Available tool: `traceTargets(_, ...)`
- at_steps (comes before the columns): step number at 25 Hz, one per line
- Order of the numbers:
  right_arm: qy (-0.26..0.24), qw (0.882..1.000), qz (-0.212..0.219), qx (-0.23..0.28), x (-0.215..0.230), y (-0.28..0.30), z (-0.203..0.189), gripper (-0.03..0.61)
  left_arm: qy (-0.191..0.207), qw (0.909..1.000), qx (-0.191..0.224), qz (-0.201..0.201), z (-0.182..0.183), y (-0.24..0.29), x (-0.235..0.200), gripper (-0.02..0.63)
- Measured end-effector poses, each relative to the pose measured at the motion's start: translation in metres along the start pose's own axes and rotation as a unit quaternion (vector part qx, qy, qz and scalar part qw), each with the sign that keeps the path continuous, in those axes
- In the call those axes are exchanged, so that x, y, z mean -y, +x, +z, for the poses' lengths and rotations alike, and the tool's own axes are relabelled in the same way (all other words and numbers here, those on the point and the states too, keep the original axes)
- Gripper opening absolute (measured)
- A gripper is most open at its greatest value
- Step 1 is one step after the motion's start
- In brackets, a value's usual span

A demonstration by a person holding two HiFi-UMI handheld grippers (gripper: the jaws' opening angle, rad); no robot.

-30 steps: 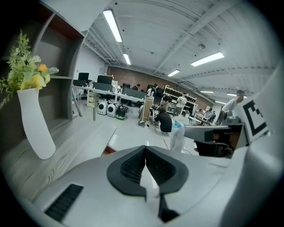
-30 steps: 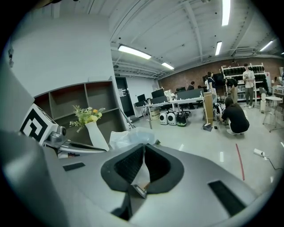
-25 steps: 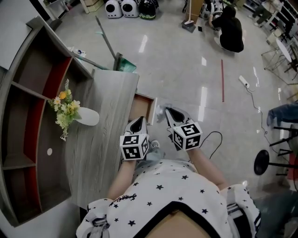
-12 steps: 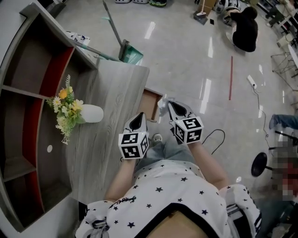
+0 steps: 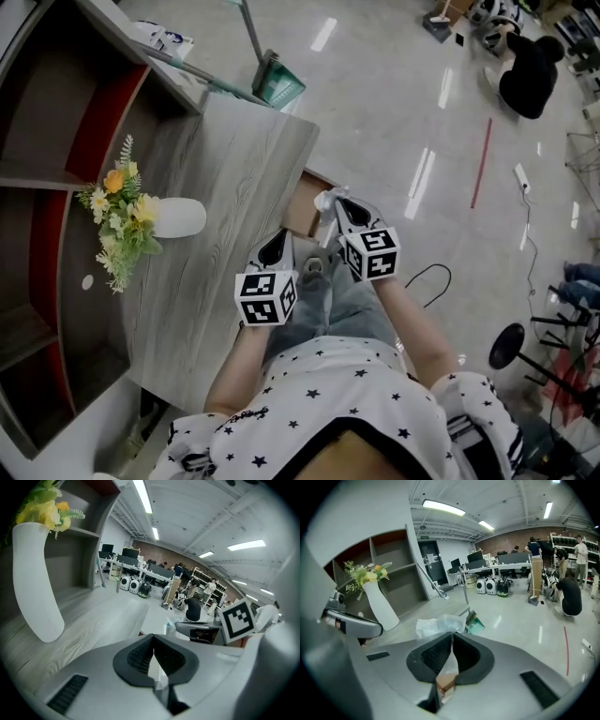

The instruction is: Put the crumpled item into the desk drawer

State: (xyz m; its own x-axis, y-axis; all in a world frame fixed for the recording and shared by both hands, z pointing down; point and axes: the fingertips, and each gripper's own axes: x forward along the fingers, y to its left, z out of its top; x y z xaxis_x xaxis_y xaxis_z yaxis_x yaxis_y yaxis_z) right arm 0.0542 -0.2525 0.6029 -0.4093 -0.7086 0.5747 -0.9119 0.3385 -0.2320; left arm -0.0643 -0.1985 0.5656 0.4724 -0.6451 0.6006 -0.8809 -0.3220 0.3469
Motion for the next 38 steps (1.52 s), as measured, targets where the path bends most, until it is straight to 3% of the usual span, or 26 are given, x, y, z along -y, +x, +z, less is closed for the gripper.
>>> traceTargets(13, -0.027, 0.996, 0.019, -0.081, 0.011, 0.081, -0.062, 0.006, -0.034, 0.9992, -0.01, 0.017, -0.019, 0.028, -0.017, 0.014)
traceTargets(23, -0.051, 0.989, 0.02, -0.136, 0.013, 0.111, -0.107, 0.008, -0.046, 0.9983, -0.016, 0.031, -0.028, 0.035, -0.025, 0.014)
traceTargets(31, -0.068, 0.985, 0.026, -0.157, 0.007, 0.123, -0.122, 0.011, -0.053, 0.9977, -0.018, 0.037, -0.033, 0.035, -0.027, 0.014)
traceTargets(33, -0.065, 0.985, 0.03, -0.159, 0.005, 0.123, -0.123, 0.025, -0.054, 0.9977, -0.018, 0.038, -0.034, 0.034, -0.028, 0.014)
traceTargets(36, -0.056, 0.986, 0.032, -0.153, 0.003, 0.123, -0.121, 0.107, -0.053, 0.9977, -0.017, 0.038, -0.034, 0.031, -0.028, 0.014)
traceTargets(38, -0.05, 0.987, 0.031, -0.152, 0.002, 0.119, -0.119, 0.107, -0.054, 0.9977, -0.015, 0.038, -0.033, 0.03, -0.028, 0.014)
